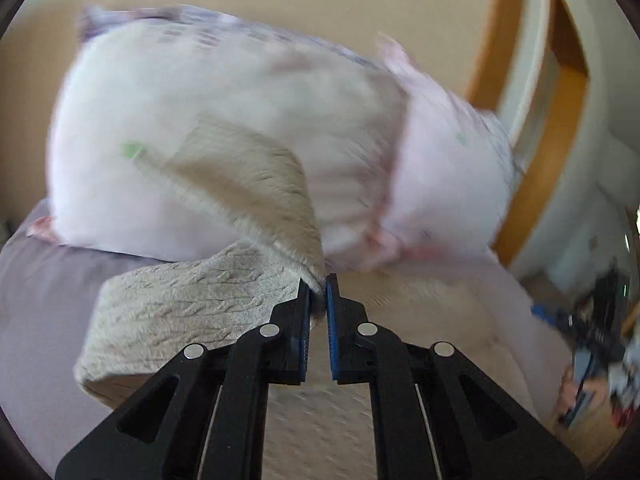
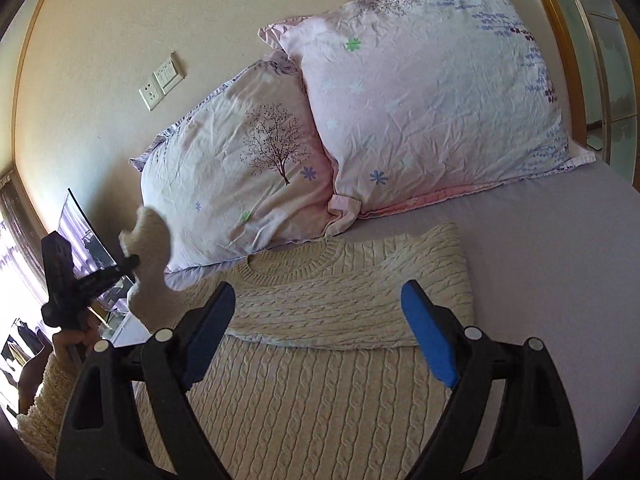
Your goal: Fold small clothes
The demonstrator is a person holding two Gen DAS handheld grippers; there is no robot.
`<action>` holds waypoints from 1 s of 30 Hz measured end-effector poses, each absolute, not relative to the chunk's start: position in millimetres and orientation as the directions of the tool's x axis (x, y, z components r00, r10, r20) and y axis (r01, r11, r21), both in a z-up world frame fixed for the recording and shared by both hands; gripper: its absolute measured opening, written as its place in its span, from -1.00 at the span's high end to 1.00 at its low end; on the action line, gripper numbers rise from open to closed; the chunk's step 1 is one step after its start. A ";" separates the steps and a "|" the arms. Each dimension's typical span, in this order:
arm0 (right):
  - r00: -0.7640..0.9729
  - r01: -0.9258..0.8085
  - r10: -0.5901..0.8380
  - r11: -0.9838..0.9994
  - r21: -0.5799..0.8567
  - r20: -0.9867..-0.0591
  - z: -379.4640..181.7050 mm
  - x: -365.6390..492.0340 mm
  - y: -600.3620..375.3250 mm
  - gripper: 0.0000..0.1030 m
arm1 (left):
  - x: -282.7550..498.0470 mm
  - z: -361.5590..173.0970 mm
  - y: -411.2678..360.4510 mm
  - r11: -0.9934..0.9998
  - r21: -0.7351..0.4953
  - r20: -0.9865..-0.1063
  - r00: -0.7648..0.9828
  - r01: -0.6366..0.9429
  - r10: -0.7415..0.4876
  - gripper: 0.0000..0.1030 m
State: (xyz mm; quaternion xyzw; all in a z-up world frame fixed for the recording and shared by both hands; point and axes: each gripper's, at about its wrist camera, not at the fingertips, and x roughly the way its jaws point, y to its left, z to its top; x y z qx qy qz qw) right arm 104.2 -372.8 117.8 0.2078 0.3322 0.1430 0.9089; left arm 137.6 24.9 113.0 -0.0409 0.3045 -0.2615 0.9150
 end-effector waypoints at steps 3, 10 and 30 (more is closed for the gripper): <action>0.716 -0.094 0.407 0.862 0.499 -0.568 109.0 94.4 -382.3 -0.65 | 125.5 75.4 -40.4 0.818 -0.133 -0.649 0.575 0.559 -0.499 0.81; 0.644 -0.010 0.399 0.857 0.514 -0.653 86.1 49.4 -430.7 -0.65 | 87.4 67.8 71.8 0.926 -0.200 -0.647 0.666 0.321 -0.371 -0.48; 0.363 -0.089 0.755 0.612 0.786 -0.546 21.7 -57.4 -409.4 0.21 | -61.8 -16.8 154.1 0.647 -0.739 -0.518 0.454 0.189 -0.725 0.39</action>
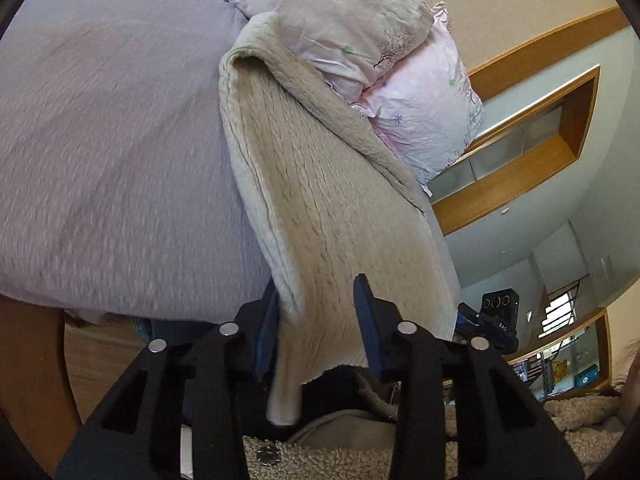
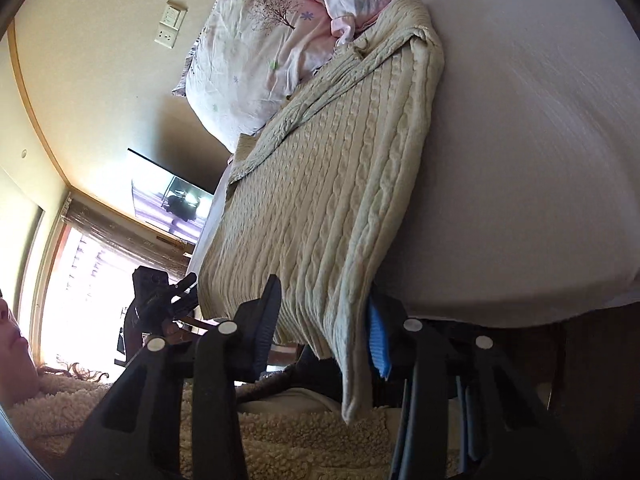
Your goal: Fold small clothes
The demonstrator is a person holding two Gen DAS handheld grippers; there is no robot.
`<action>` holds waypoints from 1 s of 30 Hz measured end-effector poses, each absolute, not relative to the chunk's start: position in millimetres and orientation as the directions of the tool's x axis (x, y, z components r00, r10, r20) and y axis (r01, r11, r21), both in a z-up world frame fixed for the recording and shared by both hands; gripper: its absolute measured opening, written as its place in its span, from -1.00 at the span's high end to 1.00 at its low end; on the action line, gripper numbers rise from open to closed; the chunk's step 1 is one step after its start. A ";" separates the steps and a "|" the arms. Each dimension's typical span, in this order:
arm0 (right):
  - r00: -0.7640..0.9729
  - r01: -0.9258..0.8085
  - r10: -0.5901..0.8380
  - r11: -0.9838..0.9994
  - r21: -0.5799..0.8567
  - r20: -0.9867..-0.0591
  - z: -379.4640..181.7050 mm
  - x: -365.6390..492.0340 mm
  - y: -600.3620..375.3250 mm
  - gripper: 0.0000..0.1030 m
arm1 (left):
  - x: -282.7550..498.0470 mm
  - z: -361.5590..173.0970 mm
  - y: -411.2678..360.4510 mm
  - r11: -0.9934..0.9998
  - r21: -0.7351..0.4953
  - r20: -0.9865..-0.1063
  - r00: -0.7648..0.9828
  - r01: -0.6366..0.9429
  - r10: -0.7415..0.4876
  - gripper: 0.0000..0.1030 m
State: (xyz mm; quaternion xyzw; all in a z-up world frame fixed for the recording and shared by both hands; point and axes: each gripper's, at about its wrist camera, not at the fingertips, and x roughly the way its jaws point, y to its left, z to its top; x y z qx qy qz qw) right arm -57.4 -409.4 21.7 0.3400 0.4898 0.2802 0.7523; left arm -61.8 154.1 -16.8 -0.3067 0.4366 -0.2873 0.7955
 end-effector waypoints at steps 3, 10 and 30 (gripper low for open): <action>0.340 -0.092 0.735 0.646 0.757 -0.586 26.0 -59.7 -406.5 0.27 | -67.5 -18.7 149.3 0.663 -0.725 -0.539 0.447 0.185 -0.714 0.64; 0.242 -0.065 0.706 0.696 0.715 -0.665 15.2 -71.5 -397.0 0.25 | -67.8 -27.3 136.8 0.701 -0.691 -0.604 0.389 0.179 -0.695 0.66; 0.697 -0.118 0.529 0.750 0.651 -0.483 105.8 186.9 -403.4 0.83 | 187.5 68.3 117.5 0.773 -0.611 -0.494 0.681 0.169 -0.540 0.86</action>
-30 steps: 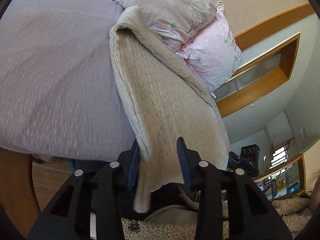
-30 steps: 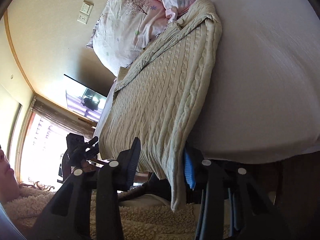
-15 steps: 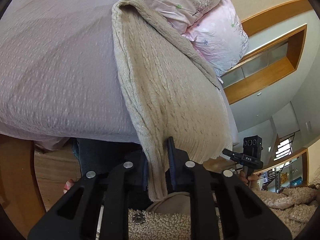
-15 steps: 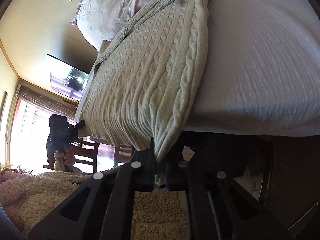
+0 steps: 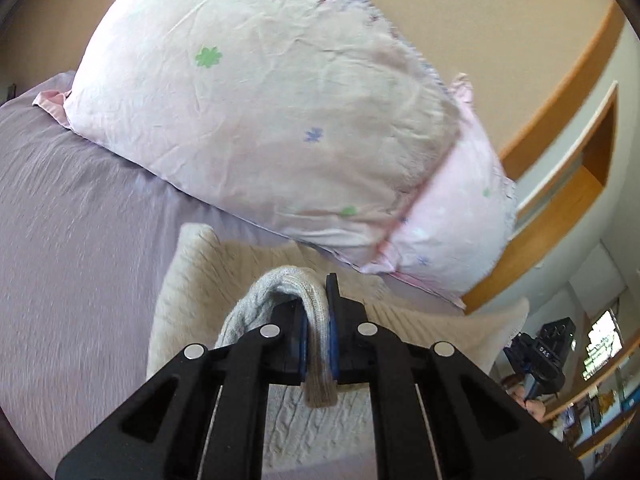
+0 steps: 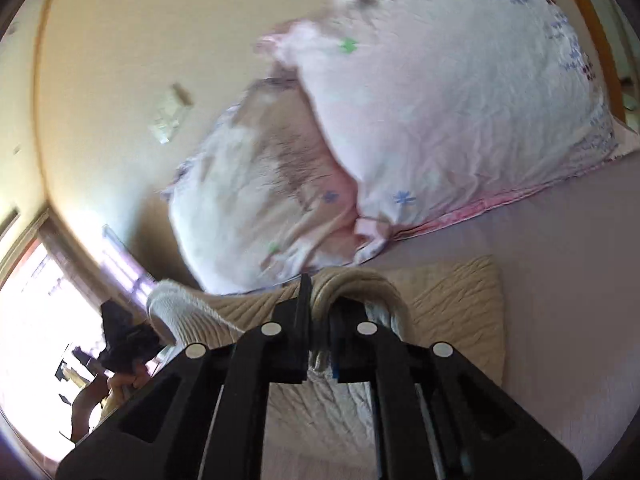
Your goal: Fold small clothes
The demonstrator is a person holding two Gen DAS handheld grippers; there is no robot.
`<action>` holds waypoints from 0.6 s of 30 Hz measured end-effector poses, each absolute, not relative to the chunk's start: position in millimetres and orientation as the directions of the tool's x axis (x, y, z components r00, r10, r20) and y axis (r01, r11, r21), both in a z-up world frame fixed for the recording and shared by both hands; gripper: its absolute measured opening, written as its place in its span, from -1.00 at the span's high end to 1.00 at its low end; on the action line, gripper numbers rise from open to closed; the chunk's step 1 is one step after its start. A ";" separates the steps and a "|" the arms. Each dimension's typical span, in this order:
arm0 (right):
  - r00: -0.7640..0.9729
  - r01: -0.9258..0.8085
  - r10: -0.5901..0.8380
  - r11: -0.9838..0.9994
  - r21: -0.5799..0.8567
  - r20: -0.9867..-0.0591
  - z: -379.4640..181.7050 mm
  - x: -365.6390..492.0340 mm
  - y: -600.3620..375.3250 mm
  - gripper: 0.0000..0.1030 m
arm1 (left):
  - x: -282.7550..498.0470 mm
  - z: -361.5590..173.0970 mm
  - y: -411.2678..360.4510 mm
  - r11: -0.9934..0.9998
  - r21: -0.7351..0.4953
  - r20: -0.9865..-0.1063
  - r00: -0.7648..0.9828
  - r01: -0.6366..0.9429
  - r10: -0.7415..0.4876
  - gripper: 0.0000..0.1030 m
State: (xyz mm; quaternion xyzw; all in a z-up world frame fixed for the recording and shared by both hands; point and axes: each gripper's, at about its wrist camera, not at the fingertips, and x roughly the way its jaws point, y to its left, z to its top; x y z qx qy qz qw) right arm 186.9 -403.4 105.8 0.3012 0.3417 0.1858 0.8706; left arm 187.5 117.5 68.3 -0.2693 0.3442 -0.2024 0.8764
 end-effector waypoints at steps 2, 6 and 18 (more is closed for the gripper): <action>0.681 0.048 0.442 0.769 0.638 -0.584 72.1 226.1 -407.5 0.43 | 219.4 51.4 115.8 0.791 -0.605 -0.561 0.653 0.096 -0.509 0.86; 0.672 0.135 0.419 0.741 0.657 -0.611 37.7 235.5 -413.9 -0.43 | 225.6 34.8 129.3 0.751 -0.660 -0.589 0.606 0.021 -0.535 0.50; 0.767 0.012 0.493 0.629 0.778 -0.411 44.4 217.6 -432.2 -0.86 | 199.3 2.9 165.3 0.743 -0.669 -0.647 0.508 -0.020 -0.569 -0.47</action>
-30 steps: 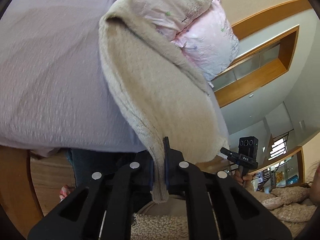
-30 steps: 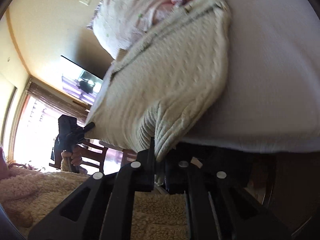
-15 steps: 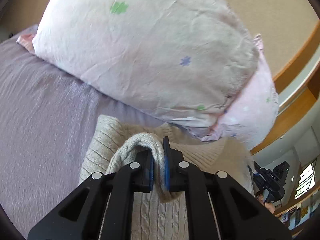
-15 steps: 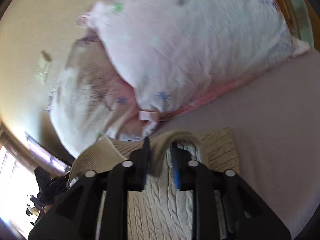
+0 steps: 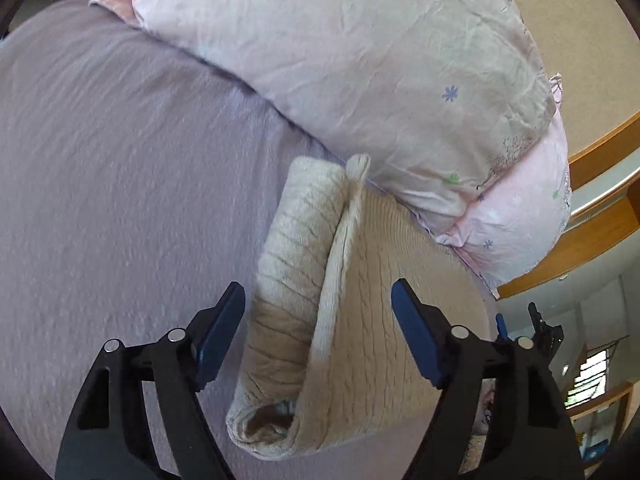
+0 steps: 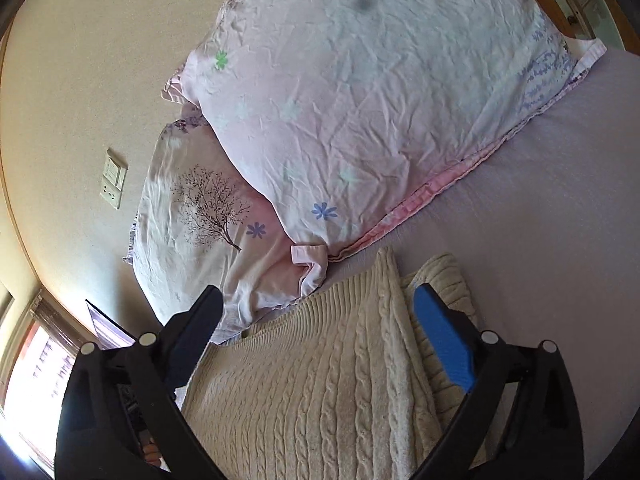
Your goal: Fold small clothes
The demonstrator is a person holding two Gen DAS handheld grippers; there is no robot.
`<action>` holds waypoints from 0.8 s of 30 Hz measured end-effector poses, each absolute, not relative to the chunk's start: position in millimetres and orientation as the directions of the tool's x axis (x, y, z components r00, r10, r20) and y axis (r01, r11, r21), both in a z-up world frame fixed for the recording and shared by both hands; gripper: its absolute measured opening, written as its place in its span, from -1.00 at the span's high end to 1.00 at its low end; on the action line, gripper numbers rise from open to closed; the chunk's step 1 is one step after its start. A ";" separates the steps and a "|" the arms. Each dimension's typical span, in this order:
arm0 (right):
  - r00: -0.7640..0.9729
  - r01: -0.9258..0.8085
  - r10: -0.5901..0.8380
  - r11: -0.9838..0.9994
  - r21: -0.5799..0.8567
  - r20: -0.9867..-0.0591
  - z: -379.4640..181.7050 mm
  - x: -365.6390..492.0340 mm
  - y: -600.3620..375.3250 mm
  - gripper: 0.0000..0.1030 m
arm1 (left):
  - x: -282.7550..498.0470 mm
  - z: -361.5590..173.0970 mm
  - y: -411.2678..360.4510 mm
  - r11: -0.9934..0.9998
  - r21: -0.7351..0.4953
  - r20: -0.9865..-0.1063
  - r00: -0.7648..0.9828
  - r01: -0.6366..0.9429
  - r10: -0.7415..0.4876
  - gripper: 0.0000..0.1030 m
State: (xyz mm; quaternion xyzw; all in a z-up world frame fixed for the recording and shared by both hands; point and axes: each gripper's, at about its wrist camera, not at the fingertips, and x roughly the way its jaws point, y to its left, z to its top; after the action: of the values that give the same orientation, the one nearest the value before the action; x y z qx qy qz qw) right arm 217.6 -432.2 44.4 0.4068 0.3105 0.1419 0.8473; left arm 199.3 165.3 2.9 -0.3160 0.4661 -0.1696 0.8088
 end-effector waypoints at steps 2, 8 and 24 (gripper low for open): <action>0.762 0.009 0.511 0.606 0.795 -0.398 43.5 217.5 -433.0 -0.86 | 197.1 -3.9 159.0 0.730 -0.683 -0.628 0.513 -0.004 -0.585 -0.45; 0.741 -0.013 0.560 0.563 0.827 -0.370 42.5 216.7 -430.5 -0.86 | 201.8 -24.7 154.2 0.645 -0.759 -0.596 0.493 -0.087 -0.634 0.62; 0.822 -0.020 0.423 0.690 0.723 -0.382 79.0 199.4 -469.0 -0.86 | 247.1 29.0 -180.3 0.220 -0.960 -0.211 0.070 0.171 -0.975 0.54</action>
State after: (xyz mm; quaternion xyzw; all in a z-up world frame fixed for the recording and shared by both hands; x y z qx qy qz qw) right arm 199.4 -469.0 79.0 0.3728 0.2707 0.1261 0.8786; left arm 247.1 -180.3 29.0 -0.4088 0.4919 -0.4722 0.6066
